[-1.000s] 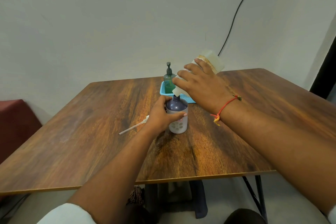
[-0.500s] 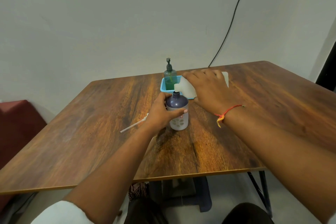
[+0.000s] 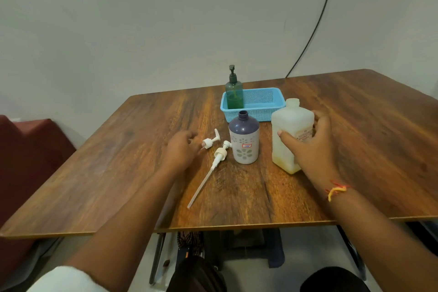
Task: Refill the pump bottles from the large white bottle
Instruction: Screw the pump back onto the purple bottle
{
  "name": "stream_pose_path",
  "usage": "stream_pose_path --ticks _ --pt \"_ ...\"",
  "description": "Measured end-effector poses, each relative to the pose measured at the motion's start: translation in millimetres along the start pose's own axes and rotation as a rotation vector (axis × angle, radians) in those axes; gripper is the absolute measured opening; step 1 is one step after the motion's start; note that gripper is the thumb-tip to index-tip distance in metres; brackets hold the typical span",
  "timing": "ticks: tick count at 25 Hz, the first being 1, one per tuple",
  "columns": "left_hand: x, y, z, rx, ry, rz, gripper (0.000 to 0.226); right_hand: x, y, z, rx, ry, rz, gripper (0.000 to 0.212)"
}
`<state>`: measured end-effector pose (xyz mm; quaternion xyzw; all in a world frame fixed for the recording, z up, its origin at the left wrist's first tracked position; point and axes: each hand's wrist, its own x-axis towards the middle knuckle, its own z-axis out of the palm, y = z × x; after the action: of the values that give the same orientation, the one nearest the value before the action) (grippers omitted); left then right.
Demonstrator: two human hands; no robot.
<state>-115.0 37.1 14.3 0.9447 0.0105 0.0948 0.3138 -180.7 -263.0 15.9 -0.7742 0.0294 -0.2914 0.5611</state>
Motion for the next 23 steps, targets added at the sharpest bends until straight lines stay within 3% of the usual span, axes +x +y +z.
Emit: stream_pose_path --ticks 6,13,19,23 --pt "6.1 0.2 12.2 0.182 -0.076 0.114 0.038 -11.2 7.5 -8.0 0.065 -0.033 0.001 0.073" --pt "14.1 1.6 17.9 0.065 -0.045 0.097 0.036 -20.3 16.0 -7.9 0.055 -0.075 0.023 0.078" --pt "16.9 31.2 -10.1 -0.440 0.133 0.050 0.027 -21.5 21.6 -4.8 0.054 -0.075 0.018 0.076" --pt "12.1 67.9 -45.6 -0.918 0.177 0.101 0.030 -23.1 20.5 -3.6 0.043 -0.044 -0.013 0.096"
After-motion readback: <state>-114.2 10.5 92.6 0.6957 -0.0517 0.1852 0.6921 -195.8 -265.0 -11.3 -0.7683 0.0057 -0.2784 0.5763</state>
